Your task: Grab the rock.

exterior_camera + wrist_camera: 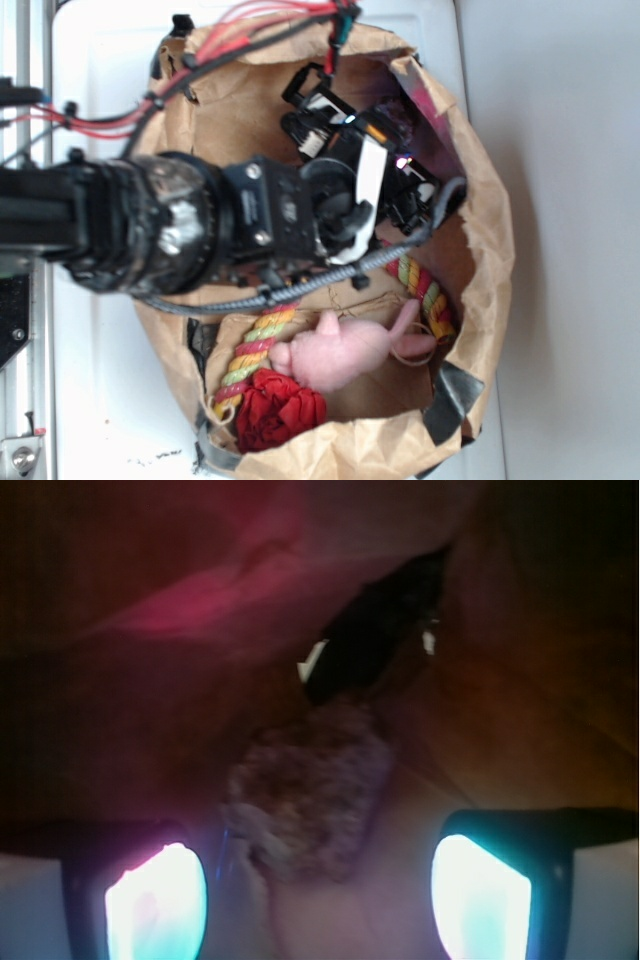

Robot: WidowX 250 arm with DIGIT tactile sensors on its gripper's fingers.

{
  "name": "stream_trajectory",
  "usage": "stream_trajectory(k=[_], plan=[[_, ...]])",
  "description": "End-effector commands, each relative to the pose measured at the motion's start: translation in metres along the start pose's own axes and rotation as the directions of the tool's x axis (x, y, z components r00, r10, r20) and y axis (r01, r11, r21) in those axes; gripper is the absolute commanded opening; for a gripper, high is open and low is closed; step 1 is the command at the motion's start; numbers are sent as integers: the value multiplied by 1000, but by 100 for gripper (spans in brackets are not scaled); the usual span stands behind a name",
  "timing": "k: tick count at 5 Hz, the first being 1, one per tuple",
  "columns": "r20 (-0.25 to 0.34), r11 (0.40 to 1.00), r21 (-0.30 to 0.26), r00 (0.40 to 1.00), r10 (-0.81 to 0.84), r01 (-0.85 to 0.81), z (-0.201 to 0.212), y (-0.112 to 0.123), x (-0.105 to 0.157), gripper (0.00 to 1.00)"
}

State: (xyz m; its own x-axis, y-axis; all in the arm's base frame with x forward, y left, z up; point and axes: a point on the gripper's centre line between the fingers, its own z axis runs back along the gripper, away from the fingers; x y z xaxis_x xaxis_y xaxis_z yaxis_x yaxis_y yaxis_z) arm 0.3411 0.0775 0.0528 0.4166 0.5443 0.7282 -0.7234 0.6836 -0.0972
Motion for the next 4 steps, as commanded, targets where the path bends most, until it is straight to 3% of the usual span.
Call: stream_trajectory(k=[1, 4], plan=[[61, 998, -29, 996, 64, -62, 5, -19, 31, 100], [81, 996, 43, 994, 75, -79, -13, -22, 37, 100]])
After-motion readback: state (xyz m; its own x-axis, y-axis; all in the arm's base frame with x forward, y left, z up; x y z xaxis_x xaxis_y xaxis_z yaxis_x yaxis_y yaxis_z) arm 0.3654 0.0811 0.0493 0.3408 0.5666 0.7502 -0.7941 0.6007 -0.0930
